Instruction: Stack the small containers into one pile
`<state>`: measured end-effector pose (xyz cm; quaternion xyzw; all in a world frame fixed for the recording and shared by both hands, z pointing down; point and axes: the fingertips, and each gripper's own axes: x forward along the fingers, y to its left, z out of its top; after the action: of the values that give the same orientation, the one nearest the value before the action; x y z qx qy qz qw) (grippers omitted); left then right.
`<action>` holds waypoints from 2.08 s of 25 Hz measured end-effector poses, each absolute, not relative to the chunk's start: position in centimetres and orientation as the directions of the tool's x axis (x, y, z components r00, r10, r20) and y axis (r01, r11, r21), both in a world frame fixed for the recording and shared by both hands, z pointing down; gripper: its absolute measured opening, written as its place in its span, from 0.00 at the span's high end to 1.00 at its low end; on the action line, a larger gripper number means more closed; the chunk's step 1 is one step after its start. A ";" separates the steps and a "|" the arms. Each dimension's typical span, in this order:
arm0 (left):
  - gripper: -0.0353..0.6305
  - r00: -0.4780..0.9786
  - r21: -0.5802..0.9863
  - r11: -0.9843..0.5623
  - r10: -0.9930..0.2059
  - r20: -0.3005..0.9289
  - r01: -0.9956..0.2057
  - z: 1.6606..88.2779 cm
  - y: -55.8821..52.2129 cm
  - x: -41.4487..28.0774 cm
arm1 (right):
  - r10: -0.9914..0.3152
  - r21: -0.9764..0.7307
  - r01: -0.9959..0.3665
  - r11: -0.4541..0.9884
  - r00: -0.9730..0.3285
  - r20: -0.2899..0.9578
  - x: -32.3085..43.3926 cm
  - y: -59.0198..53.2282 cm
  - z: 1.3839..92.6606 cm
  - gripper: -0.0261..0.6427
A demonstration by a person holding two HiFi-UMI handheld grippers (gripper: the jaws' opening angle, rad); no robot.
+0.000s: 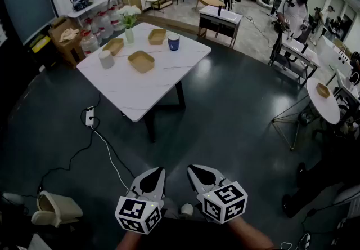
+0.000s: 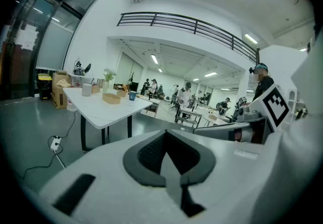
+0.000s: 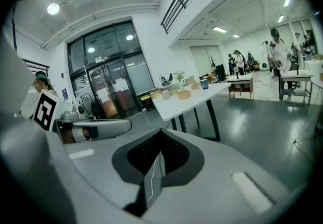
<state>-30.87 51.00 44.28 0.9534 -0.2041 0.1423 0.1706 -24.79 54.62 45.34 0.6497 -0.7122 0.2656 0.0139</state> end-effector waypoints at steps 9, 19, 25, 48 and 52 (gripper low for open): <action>0.95 0.871 0.278 -0.852 -0.336 0.359 -0.443 45.2 49.6 -30.2 | -0.915 -0.364 -0.932 -0.004 -0.143 0.378 -23.4 53.2 46.4 0.96; 0.95 0.878 0.285 -0.857 -0.325 0.352 -0.431 45.1 45.1 -28.1 | -0.908 -0.344 -0.938 -0.033 -0.115 0.402 -21.3 49.3 46.3 0.96; 0.95 0.876 0.288 -0.850 -0.338 0.344 -0.441 44.9 40.8 -27.0 | -0.917 -0.346 -0.938 -0.021 -0.121 0.381 -19.9 44.8 45.6 0.96; 0.95 0.880 0.342 -0.827 -0.337 0.333 -0.446 44.9 27.2 -27.7 | -0.898 -0.327 -0.945 0.010 -0.153 0.413 -20.6 29.7 44.8 0.96; 0.95 0.880 0.364 -0.813 -0.345 0.326 -0.454 44.8 26.1 -28.2 | -0.885 -0.307 -0.952 0.008 -0.149 0.441 -20.7 28.7 44.9 0.96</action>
<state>-28.17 26.11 44.83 0.9442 -0.2116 0.1233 0.2204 -20.73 28.73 44.92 0.6494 -0.7072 0.2729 0.0611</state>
